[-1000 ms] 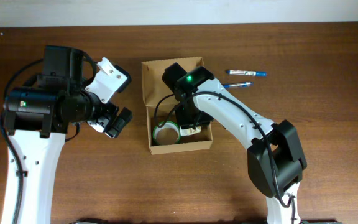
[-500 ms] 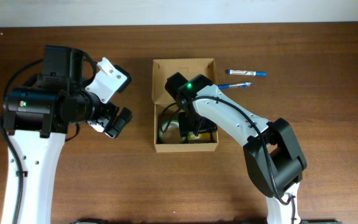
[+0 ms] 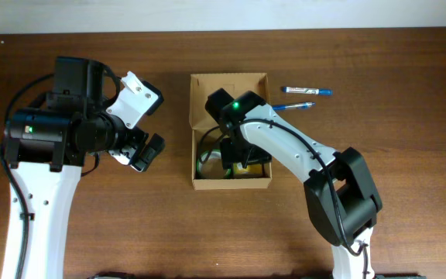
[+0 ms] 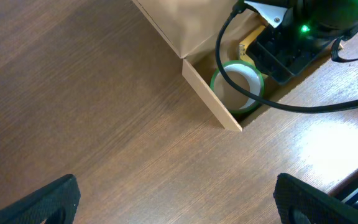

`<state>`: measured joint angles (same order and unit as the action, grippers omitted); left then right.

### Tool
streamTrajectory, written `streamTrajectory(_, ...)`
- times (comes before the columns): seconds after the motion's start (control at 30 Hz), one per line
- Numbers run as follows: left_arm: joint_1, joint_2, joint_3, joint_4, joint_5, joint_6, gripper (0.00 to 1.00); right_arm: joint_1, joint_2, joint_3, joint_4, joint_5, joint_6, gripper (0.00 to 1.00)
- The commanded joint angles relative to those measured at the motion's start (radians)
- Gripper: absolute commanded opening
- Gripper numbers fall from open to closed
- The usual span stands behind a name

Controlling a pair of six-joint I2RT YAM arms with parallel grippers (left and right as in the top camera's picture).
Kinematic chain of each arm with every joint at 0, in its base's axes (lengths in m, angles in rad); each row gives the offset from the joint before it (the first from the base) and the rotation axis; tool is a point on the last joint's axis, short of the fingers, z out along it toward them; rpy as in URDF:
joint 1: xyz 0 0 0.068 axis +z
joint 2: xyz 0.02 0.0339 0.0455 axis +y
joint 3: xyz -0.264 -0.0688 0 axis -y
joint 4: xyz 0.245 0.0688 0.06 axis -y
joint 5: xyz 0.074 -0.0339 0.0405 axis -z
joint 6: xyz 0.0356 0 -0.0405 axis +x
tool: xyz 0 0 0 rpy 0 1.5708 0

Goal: Pack container
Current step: 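Open the right gripper beside the tape roll and withdraw right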

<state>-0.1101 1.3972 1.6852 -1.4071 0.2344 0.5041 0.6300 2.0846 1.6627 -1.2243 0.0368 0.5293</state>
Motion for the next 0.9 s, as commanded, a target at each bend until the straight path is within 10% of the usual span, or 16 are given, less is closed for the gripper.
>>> streamTrajectory(0.0,0.002,-0.005,0.014,0.0,0.004,0.013,1.0,0.005,-0.061,0.027,-0.001,-0.018,0.003,0.74)
streamTrajectory(0.87,0.002,-0.005,0.014,0.0,0.004,0.013,1.0,0.005,-0.199,0.027,0.006,-0.032,0.027,0.73)
